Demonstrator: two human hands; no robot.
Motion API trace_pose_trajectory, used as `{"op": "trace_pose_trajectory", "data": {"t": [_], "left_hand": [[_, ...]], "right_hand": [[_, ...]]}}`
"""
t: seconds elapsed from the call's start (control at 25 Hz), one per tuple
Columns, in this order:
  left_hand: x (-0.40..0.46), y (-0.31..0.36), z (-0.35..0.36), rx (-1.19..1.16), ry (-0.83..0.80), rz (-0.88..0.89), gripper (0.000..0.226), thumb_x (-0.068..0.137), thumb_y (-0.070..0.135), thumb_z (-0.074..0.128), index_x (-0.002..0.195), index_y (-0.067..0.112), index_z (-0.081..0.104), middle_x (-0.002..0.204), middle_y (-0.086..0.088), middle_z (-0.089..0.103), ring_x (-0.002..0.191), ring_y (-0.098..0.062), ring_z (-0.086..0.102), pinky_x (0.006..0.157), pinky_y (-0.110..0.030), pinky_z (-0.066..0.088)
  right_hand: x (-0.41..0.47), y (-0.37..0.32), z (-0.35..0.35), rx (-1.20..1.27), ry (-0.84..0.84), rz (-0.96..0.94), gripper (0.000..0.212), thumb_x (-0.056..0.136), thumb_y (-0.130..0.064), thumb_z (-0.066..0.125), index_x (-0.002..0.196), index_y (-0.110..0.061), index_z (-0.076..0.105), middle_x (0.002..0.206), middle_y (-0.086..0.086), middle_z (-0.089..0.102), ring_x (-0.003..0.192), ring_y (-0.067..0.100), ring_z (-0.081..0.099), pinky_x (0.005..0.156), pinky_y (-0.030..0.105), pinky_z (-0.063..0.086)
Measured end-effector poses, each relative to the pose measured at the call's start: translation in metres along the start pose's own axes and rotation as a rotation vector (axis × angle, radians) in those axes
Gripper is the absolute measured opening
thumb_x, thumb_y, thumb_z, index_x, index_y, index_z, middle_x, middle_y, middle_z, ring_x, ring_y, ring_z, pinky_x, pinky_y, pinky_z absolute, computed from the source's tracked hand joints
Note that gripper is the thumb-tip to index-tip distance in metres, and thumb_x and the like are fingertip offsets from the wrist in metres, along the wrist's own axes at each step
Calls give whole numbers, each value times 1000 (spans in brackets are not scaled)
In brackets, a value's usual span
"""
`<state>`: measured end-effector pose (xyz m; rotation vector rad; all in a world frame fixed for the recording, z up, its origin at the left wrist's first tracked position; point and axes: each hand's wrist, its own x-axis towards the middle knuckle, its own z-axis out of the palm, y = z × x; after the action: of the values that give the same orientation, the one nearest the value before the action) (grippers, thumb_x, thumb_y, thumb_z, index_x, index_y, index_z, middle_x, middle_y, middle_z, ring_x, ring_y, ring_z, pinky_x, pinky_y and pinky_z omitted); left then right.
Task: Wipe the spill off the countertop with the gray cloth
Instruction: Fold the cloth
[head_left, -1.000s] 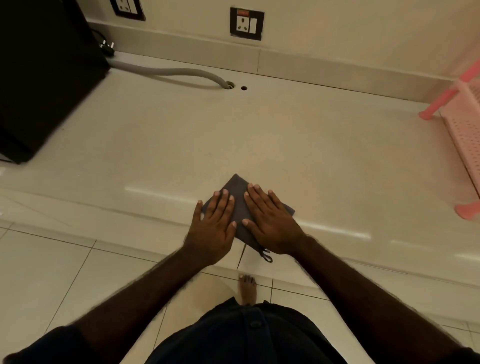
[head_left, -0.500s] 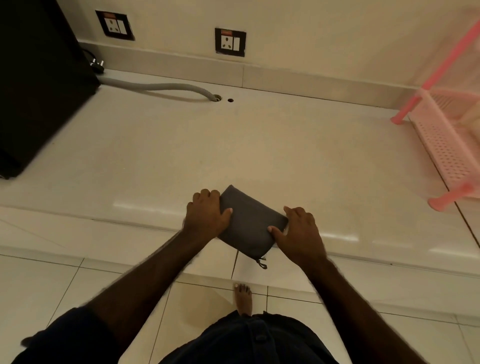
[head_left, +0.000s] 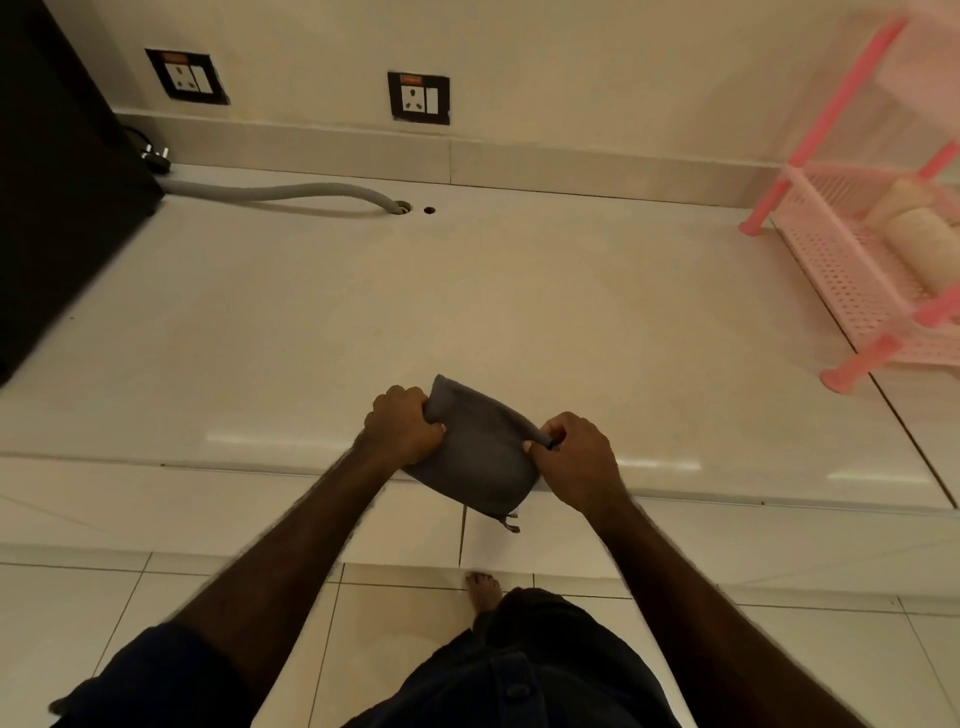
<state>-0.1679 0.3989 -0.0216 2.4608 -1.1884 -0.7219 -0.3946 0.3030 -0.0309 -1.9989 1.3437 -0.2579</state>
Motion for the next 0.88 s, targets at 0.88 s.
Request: {"op": "trace_pose_trajectory", "data": {"t": [0.88], "left_hand": [[236,149,-42,-849,-111,59,29,98,26,69,126,25,61,106,-1,79,92,-15,77,64,-24,61]], "right_hand": [[285,11,-152,832,141,220,30,105,-20,66,134,-16,70,121,0,76,111,24,72,77,31,60]]}}
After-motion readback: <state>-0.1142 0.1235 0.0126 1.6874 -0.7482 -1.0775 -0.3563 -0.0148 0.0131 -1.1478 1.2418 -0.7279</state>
